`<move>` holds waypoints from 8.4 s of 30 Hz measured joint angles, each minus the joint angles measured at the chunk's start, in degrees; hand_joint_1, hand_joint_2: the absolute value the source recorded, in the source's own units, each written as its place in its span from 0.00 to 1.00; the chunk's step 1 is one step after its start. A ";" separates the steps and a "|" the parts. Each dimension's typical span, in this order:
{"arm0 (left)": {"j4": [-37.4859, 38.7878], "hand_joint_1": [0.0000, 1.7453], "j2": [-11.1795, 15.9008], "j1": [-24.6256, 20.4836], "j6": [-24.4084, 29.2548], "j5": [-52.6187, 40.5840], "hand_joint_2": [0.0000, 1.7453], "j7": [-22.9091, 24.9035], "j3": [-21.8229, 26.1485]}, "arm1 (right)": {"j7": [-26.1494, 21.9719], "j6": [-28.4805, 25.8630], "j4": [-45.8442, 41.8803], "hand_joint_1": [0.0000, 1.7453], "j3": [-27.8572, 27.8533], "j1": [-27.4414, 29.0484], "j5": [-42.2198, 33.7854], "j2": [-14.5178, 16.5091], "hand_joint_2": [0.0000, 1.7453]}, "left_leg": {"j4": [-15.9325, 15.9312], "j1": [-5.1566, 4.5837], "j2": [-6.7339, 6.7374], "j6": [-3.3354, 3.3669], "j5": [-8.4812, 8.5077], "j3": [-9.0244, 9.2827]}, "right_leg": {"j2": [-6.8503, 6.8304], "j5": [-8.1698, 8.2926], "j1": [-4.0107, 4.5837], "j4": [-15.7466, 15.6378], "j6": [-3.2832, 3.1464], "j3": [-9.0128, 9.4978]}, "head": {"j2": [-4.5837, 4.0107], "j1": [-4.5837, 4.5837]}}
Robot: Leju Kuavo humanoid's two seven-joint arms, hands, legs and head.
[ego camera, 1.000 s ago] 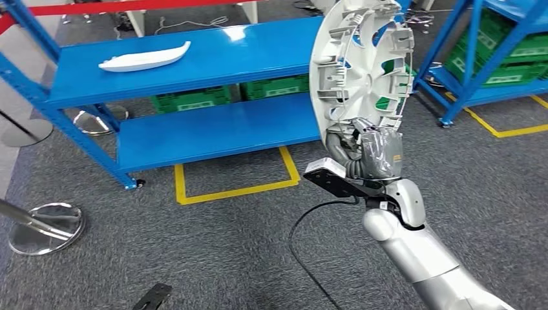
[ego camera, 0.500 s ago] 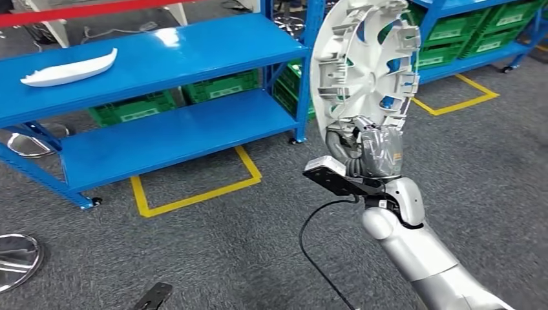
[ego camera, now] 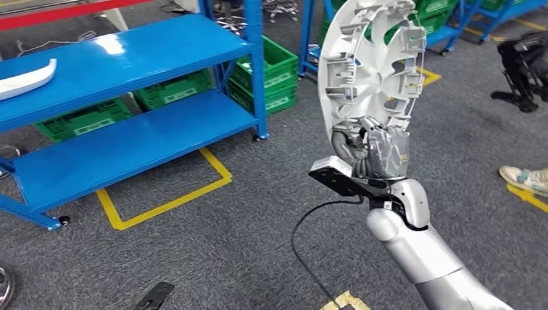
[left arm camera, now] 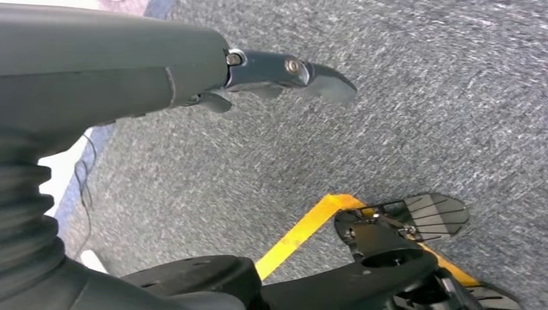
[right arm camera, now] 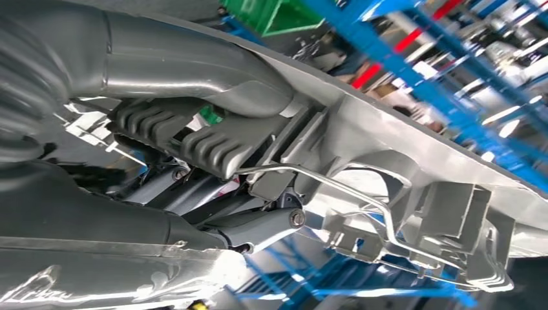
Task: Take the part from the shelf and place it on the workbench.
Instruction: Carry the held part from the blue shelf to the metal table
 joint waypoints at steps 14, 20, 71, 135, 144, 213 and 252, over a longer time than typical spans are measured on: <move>0.00 0.00 -0.08 0.29 -0.22 0.15 1.00 -0.22 0.01 | 0.07 0.01 -0.10 1.00 -0.15 0.37 0.69 0.15 1.00 | 1.61 0.96 -8.72 -1.02 -0.04 -0.80 | 9.25 1.60 -0.77 -0.17 -1.19 -1.43 | 0.00 -0.50; 0.00 0.00 -0.22 0.48 -0.34 0.25 1.00 -0.36 0.04 | 0.36 -0.02 -0.13 1.00 -0.02 0.68 1.21 0.27 1.00 | -0.09 1.06 -6.25 0.76 0.22 -0.26 | 6.45 -0.41 -0.74 3.79 0.79 -4.63 | 0.00 0.16; -0.02 0.00 0.20 1.24 -0.51 -0.10 1.00 -0.08 0.04 | 1.19 0.30 1.56 1.00 1.25 -0.44 1.95 2.33 1.00 | 14.70 0.33 -4.51 -1.18 -6.51 -6.94 | 6.40 1.30 -0.75 0.42 -2.21 -2.31 | 0.00 -0.33; -0.03 0.00 0.03 1.42 -0.97 -0.02 1.00 -0.14 0.18 | 2.14 1.26 3.99 1.00 2.39 -2.61 3.42 3.19 1.00 | 5.74 1.04 -7.34 -1.79 -1.51 -3.21 | 8.57 1.73 -0.94 0.54 -1.37 -2.71 | 0.00 -0.54; -0.04 0.00 0.05 1.02 -0.84 -0.16 1.00 0.05 0.16 | 2.34 1.16 4.56 1.00 1.93 -3.58 3.16 2.90 1.00 | 0.78 0.76 -5.16 0.83 -0.32 -1.15 | 4.31 -2.76 -0.86 10.31 1.05 -8.75 | 0.01 0.40; -0.02 0.00 0.80 0.80 -0.78 -0.58 1.00 0.69 0.20 | 2.54 -0.51 5.25 1.00 1.83 -2.71 5.92 3.01 1.00 | 0.55 0.52 -6.03 -0.16 0.38 -1.77 | 7.46 2.32 -0.69 -0.73 -0.04 -2.22 | 0.00 -0.51; -0.04 0.00 1.19 0.91 -1.47 -0.40 1.00 1.22 0.23 | 2.52 -0.48 5.75 1.00 1.75 -2.52 5.49 3.25 1.00 | 15.25 0.99 -4.50 -2.12 -4.89 -9.77 | 4.21 -1.88 -1.22 0.71 -2.08 0.38 | 0.01 -0.82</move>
